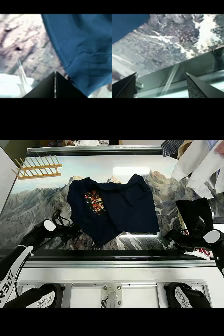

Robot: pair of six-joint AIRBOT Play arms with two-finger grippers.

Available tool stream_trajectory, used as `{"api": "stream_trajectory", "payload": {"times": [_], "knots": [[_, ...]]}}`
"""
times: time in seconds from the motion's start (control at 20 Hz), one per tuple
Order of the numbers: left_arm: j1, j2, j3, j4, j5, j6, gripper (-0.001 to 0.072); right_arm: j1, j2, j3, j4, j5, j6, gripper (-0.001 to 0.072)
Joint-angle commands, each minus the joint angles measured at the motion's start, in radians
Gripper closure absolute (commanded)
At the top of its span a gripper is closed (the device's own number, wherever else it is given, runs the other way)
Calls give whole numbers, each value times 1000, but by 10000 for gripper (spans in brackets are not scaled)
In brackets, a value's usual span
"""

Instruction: Fold the clothes and pants, and hang the long-sleeved shirts on hangers.

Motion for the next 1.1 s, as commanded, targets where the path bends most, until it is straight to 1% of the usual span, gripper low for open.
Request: {"api": "stream_trajectory", "payload": {"times": [0.0, 0.1, 0.25, 0.3, 0.35, 0.4, 0.5, 0.75, 0.95, 1.0, 1.05], "knots": [[-56, -32, -3, -35, 72, -15, 699, 0, 24, -2, 4, -4, -5, 60], [-79, -33, -3, -34, 105, -39, 699, 0, 39, -2, 4, -5, -5, 60], [-96, -33, -3, -34, 129, -42, 690, 0, 53, -2, 4, -5, -5, 60], [-96, -33, -3, -37, 136, -44, 446, 0, 56, -2, 5, -4, -5, 60], [-96, -33, -3, -36, 139, -68, 146, 0, 59, -2, 4, -4, -5, 60], [-96, -33, -3, -35, 138, -89, 131, 0, 62, -2, 4, -4, -5, 60], [-97, -41, -2, -38, 138, -96, 132, 0, 64, -2, 5, -4, -5, 60], [-99, -126, 8, -189, 140, -82, 132, 0, 66, -2, 9, -4, -5, 60], [-163, -204, 96, -183, 138, -75, 132, 1, 76, -2, 12, -12, -5, 60], [-176, -232, 126, -183, 122, -75, 159, 0, 76, -2, 12, -12, -5, 60], [-181, -257, 157, -180, 97, -74, 388, 0, 77, -2, 12, -11, -5, 60]]}}
